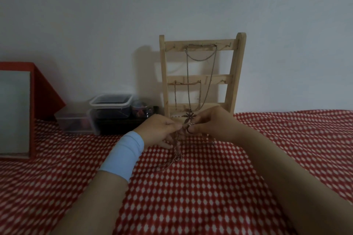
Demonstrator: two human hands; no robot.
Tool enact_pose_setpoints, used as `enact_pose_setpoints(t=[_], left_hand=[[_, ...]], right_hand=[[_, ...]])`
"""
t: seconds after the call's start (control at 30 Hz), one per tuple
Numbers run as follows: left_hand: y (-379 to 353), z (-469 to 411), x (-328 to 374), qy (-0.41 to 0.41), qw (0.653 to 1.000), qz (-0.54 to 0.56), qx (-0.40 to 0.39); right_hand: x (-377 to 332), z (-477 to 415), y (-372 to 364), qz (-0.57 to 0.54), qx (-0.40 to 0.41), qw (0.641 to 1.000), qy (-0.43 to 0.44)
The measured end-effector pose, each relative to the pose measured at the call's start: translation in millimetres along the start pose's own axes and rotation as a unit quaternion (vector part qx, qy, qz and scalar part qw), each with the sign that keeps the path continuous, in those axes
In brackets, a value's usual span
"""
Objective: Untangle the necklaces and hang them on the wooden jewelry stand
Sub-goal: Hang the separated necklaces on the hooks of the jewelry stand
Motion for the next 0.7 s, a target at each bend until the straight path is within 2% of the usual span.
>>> enact_pose_setpoints(t=[0.1, 0.17, 0.2, 0.27, 0.37, 0.43, 0.53, 0.7], left_hand=[[10.4, 0.2, 2.6, -0.021, 0.993, -0.100, 0.056], [19.7, -0.2, 2.8, -0.023, 0.989, -0.113, 0.092], [23.4, -0.5, 1.1, -0.021, 0.992, -0.068, 0.109], [27.1, -0.2, -2.5, -0.011, 0.987, 0.096, 0.128], [37.2, 1.6, -3.4, -0.022, 0.934, 0.325, 0.149], [50.8, 3.7, -5.6, -0.017, 0.919, 0.361, 0.159], [67.2, 10.0, -6.8, -0.004, 0.952, 0.227, 0.207], [75.9, 17.5, -2.7, 0.033, 0.961, 0.074, 0.264]], right_hand=[[3.6, 2.9, 6.1, 0.004, -0.041, 0.999, -0.032], [6.8, 2.5, 7.4, 0.029, -0.064, 0.997, -0.044], [7.9, 1.9, 7.8, 0.040, -0.071, 0.995, -0.050], [9.3, 1.2, 7.8, 0.044, -0.078, 0.994, -0.061], [8.0, 2.6, 7.5, 0.044, -0.078, 0.993, -0.072], [6.9, 3.3, 6.8, 0.034, -0.064, 0.994, -0.076], [4.1, 3.5, 6.8, 0.046, -0.031, 0.995, -0.086], [8.2, -0.9, 7.4, 0.159, -0.017, 0.978, -0.135]])
Point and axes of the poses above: each hand's wrist, its own z-axis away from the middle knuckle, its own y-axis out of the back of the hand, x = y × z, the point moved 1 cm from there along -z, towards the middle knuckle
